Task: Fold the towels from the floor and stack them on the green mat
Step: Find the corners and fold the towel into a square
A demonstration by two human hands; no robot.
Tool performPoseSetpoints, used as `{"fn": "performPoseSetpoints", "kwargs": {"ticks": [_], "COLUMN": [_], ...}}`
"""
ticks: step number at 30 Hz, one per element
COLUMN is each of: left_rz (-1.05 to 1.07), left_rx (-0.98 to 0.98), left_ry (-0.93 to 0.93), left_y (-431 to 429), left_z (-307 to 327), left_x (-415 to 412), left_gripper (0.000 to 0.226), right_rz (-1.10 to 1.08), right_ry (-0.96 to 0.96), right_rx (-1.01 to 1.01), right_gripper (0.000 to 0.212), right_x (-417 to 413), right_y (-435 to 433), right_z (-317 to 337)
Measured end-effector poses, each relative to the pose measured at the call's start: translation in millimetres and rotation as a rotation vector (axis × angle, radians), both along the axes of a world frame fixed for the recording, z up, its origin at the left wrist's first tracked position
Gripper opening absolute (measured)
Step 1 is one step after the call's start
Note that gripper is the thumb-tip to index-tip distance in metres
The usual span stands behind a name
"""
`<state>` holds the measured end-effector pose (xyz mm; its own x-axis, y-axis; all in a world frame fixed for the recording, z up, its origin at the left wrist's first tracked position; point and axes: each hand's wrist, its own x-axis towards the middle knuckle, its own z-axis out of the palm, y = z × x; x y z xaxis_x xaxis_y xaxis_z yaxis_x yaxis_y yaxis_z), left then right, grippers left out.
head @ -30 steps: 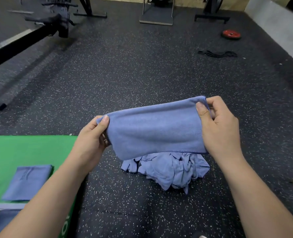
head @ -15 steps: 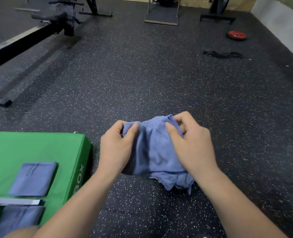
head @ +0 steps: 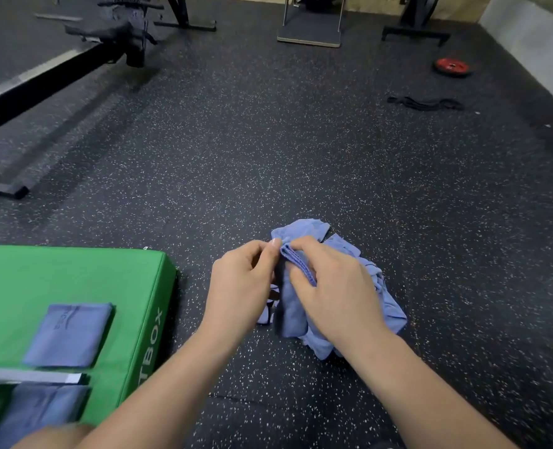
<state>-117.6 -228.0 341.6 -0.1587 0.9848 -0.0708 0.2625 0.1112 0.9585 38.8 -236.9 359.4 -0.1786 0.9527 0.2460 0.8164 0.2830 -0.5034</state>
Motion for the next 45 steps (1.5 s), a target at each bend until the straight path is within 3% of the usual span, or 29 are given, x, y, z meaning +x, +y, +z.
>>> {"fn": "performPoseSetpoints", "kwargs": {"ticks": [4, 7, 11, 14, 16, 19, 20, 23, 26, 29, 32, 40, 43, 45], "left_rz": [-0.013, -0.053, -0.069, -0.13, -0.222, -0.345, -0.367, -0.399, -0.437, -0.489, -0.478, -0.298, -0.327, -0.438], "left_rx": [0.025, 0.053, 0.103, 0.118, 0.118, 0.112, 0.103, 0.114, 0.091, -0.001, -0.085, -0.182, -0.237, -0.31], "left_ry": [-0.027, 0.028, 0.126, 0.174, 0.175, 0.136, 0.099, 0.029, -0.041, 0.026, 0.072, -0.559, -0.64, -0.6], "left_y": [0, 2, 7, 8, 7, 5, 5, 4, 5, 10, 12, 15, 15, 12], "left_z": [4, 5, 4, 6, 5, 4, 4, 7, 7, 6, 5, 12, 14, 15], "left_x": [-5, -10, -19, -22, -22, -20, -20, -19, -22, -31, -41, -42, -42, -43], "left_gripper": [0.032, 0.017, 0.008, 0.01, 0.01, 0.014, 0.014, 0.015, 0.016, 0.039, 0.025, 0.029, 0.048, 0.057], "right_rz": [0.075, 0.129, 0.128, 0.107, 0.137, 0.179, 0.185, 0.188, 0.218, 0.211, 0.158, -0.002, -0.052, -0.08], "right_ry": [0.099, 0.254, 0.379, 0.291, 0.195, 0.055, 0.031, 0.032, 0.095, 0.152, 0.244, 0.338, 0.404, 0.438], "right_rx": [-0.091, -0.226, -0.284, -0.114, -0.085, -0.235, -0.303, -0.355, -0.305, -0.249, -0.225, -0.097, -0.076, -0.059], "right_gripper": [0.027, 0.024, 0.035, 0.034, 0.056, 0.083, 0.079, 0.033, 0.041, 0.039, 0.031, 0.034, 0.034, 0.031], "right_x": [-4, -3, 4, 14, 19, 25, 29, 38, 44, 48, 54, 49, 45, 45], "right_y": [-2, 0, 6, 11, 12, 16, 17, 21, 23, 23, 24, 21, 21, 21], "right_z": [-1, -3, -1, 4, 10, 13, 10, 7, 9, 12, 18, 26, 28, 30]}}
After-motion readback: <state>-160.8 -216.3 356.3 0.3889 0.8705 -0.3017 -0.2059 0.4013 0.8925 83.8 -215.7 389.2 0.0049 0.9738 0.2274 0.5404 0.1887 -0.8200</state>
